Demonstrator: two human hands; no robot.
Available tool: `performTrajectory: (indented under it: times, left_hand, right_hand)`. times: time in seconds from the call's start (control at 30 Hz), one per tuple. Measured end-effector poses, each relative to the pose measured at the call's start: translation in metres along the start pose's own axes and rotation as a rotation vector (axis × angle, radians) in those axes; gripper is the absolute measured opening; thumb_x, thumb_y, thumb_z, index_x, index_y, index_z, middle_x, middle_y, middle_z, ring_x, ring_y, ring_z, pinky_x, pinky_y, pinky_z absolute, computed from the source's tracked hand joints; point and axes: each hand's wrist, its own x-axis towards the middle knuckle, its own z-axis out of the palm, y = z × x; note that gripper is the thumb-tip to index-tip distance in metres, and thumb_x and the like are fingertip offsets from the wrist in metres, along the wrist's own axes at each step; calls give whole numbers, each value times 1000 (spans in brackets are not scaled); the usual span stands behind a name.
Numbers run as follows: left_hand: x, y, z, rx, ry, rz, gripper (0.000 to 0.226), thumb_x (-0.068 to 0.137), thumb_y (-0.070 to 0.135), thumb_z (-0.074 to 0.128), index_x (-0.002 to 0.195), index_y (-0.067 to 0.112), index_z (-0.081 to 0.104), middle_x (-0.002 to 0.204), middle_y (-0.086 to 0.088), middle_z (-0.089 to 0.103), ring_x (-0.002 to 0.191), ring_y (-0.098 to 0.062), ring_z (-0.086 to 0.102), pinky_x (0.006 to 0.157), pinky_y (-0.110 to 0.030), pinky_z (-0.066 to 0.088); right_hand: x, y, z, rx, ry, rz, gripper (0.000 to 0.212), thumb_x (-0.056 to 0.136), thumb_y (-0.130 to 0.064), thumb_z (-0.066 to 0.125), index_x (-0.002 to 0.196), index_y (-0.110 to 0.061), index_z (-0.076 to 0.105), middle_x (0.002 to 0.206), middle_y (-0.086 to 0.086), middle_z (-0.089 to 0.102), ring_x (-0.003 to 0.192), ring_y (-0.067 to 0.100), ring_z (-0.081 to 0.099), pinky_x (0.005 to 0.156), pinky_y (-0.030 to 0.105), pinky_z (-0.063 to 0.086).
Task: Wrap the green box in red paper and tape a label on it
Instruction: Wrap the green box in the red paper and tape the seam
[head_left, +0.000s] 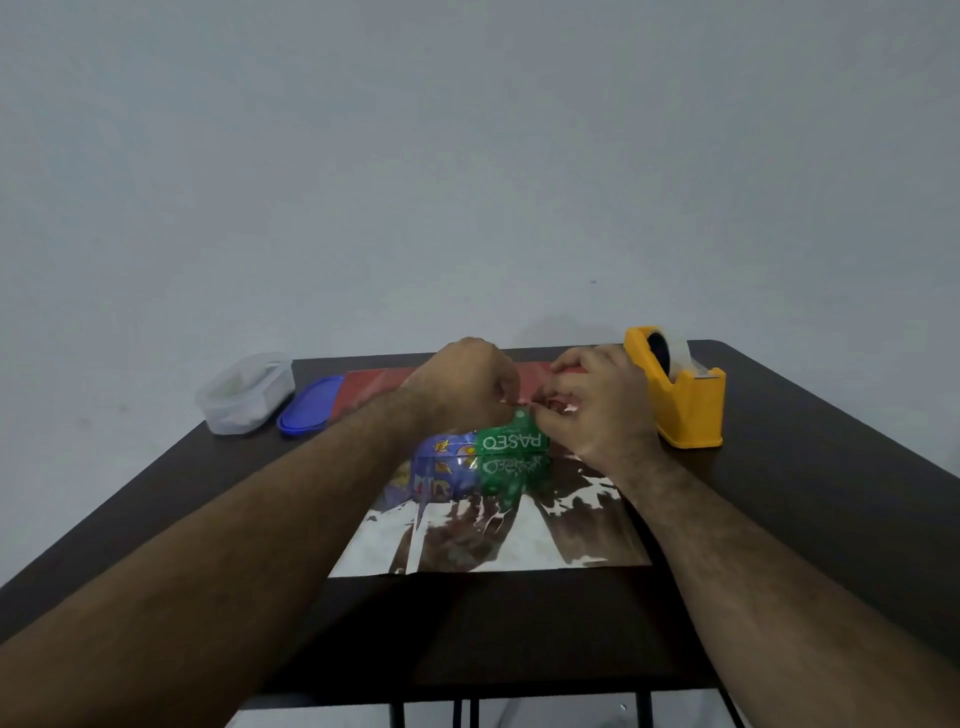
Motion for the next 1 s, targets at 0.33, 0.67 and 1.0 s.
performTrajectory:
  times: [0.33, 0.67, 1.0]
  left_hand:
    - [-3, 3, -4, 34, -51, 34, 25, 81, 30, 77, 105, 25, 82, 90, 11, 71, 86, -13, 61, 74, -25, 45]
    - [-15, -3, 2, 206, -23, 92, 47, 85, 57, 66, 124, 33, 75, 110, 5, 66, 103, -16, 52, 90, -39, 49]
    - [-22, -2, 2, 361, 1, 205, 47, 97, 51, 60, 142, 38, 63, 108, 8, 61, 101, -14, 45, 84, -34, 38]
  right_hand:
    - [-4, -4, -1, 6, 10, 35, 29, 74, -54, 66, 82, -31, 82, 91, -15, 65, 98, 19, 55, 79, 48, 51]
    - [-7, -5, -3, -4, -19, 55, 27, 75, -50, 66, 85, -32, 83, 91, -15, 64, 98, 19, 56, 80, 48, 51]
    - [-10, -10, -6, -43, -18, 71, 29, 76, -53, 68, 92, -33, 83, 90, -15, 62, 96, 19, 55, 80, 48, 51]
